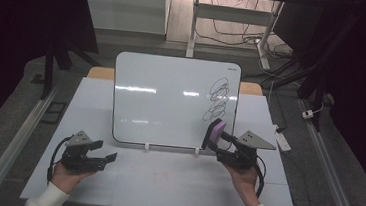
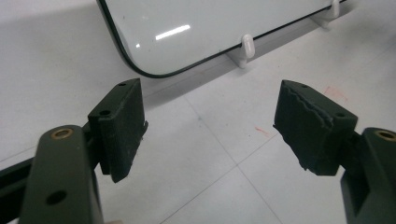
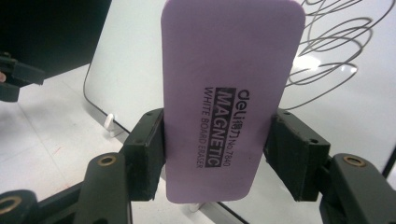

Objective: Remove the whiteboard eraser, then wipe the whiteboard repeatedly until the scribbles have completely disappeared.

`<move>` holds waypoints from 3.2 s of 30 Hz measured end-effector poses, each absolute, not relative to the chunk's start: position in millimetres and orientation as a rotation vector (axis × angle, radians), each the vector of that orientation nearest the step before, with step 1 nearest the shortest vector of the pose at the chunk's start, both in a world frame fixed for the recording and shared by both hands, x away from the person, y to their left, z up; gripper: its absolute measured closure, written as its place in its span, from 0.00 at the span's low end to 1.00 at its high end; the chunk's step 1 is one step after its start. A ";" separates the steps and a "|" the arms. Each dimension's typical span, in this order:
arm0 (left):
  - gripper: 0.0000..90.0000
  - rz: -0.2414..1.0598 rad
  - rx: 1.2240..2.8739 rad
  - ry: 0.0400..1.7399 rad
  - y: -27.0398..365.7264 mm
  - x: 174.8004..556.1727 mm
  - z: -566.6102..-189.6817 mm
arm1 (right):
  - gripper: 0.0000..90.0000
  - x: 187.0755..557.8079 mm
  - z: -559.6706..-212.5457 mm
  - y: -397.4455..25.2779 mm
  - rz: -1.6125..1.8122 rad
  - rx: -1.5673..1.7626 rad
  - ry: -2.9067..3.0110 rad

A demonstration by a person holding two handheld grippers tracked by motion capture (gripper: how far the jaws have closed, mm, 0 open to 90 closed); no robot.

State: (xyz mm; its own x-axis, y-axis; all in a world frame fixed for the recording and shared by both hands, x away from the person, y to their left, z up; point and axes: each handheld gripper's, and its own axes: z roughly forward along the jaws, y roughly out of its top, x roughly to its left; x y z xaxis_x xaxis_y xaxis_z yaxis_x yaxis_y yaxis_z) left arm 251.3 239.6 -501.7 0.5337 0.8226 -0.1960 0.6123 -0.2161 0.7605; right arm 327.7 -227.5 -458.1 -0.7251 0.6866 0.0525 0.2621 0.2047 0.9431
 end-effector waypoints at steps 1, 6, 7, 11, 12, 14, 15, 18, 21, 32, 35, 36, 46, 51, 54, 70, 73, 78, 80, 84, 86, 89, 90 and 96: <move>0.28 0.315 1.932 1.170 239.2 251.3 -502.3 | 0.44 327.6 -457.6 -228.1 1.530 0.885 2.104; 0.28 0.318 1.942 1.162 238.4 251.4 -502.9 | 0.44 327.4 -455.7 -230.2 1.532 0.879 2.095; 0.28 0.319 1.942 1.163 238.4 251.4 -502.7 | 0.44 327.2 -455.1 -230.3 1.530 0.877 2.093; 0.27 0.321 1.934 1.165 238.6 252.2 -501.9 | 0.44 326.4 -450.4 -231.9 1.525 0.862 2.074; 0.27 0.319 1.934 1.165 238.5 252.5 -502.1 | 0.44 326.5 -448.6 -232.7 1.521 0.858 2.066; 0.27 0.318 1.940 1.161 238.0 253.2 -502.7 | 0.44 327.3 -444.9 -234.8 1.519 0.860 2.053; 0.27 0.315 1.943 1.163 237.4 253.2 -503.0 | 0.44 328.0 -443.0 -235.8 1.510 0.863 2.045; 0.27 0.314 1.947 1.158 236.6 253.0 -502.7 | 0.44 330.3 -438.4 -237.5 1.500 0.866 2.028; 0.27 0.315 1.945 1.153 236.9 252.8 -502.1 | 0.44 337.0 -423.4 -241.7 1.460 0.867 1.993; 0.27 0.312 1.945 1.164 240.5 252.8 -504.2 | 0.44 369.1 -377.4 -242.6 1.327 0.892 1.890; 0.27 0.304 1.943 1.167 240.1 253.5 -504.8 | 0.44 383.1 -370.7 -239.4 1.293 0.892 1.889; 0.27 0.302 1.944 1.166 240.0 253.6 -504.9 | 0.44 383.1 -370.7 -239.4 1.293 0.892 1.889; 0.27 0.297 1.940 1.170 240.9 254.3 -505.0 | 0.44 416.4 -362.1 -221.0 1.153 0.919 1.912; 0.27 0.298 1.936 1.174 241.8 253.7 -504.9 | 0.45 426.1 -360.5 -210.5 1.128 0.929 1.911; 0.27 0.297 1.939 1.171 241.7 253.7 -505.1 | 0.45 431.0 -361.9 -203.9 1.105 0.937 1.906; 0.27 0.303 1.947 1.159 239.1 252.6 -503.8 | 0.45 421.5 -384.6 -173.8 0.966 0.809 1.985; 0.27 0.303 1.943 1.162 239.5 252.5 -503.6 | 0.45 428.9 -376.6 -179.6 0.967 0.837 1.952; 0.27 0.301 1.943 1.163 240.9 253.2 -504.3 | 0.45 443.3 -360.6 -188.6 0.971 0.879 1.896; 0.27 0.301 1.939 1.165 241.1 253.2 -504.2 | 0.45 446.9 -357.0 -188.7 0.978 0.889 1.894; 0.27 0.299 1.937 1.169 241.5 253.4 -504.4 | 0.45 445.6 -357.9 -180.6 0.966 0.846 1.915; 0.27 0.299 1.939 1.170 241.4 253.6 -504.8 | 0.45 441.9 -361.7 -173.0 0.980 0.819 1.953; 0.27 0.300 1.941 1.166 241.2 253.4 -504.5 | 0.45 432.8 -372.7 -157.6 0.972 0.756 2.009; 0.27 0.300 1.941 1.166 241.2 253.4 -504.5 | 0.45 425.8 -381.3 -148.0 0.968 0.712 2.040; 0.27 0.301 1.943 1.167 241.1 253.4 -504.7 | 0.45 418.8 -389.1 -141.1 0.956 0.659 2.070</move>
State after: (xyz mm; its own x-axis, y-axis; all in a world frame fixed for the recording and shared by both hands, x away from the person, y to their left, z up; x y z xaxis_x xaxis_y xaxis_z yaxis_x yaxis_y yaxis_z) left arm 253.4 241.1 -504.7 0.5402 0.8176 -0.1996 0.6186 -0.2250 0.7528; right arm 418.8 -141.1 -389.1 -0.5867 0.6960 -0.4139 0.1361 0.5886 0.7969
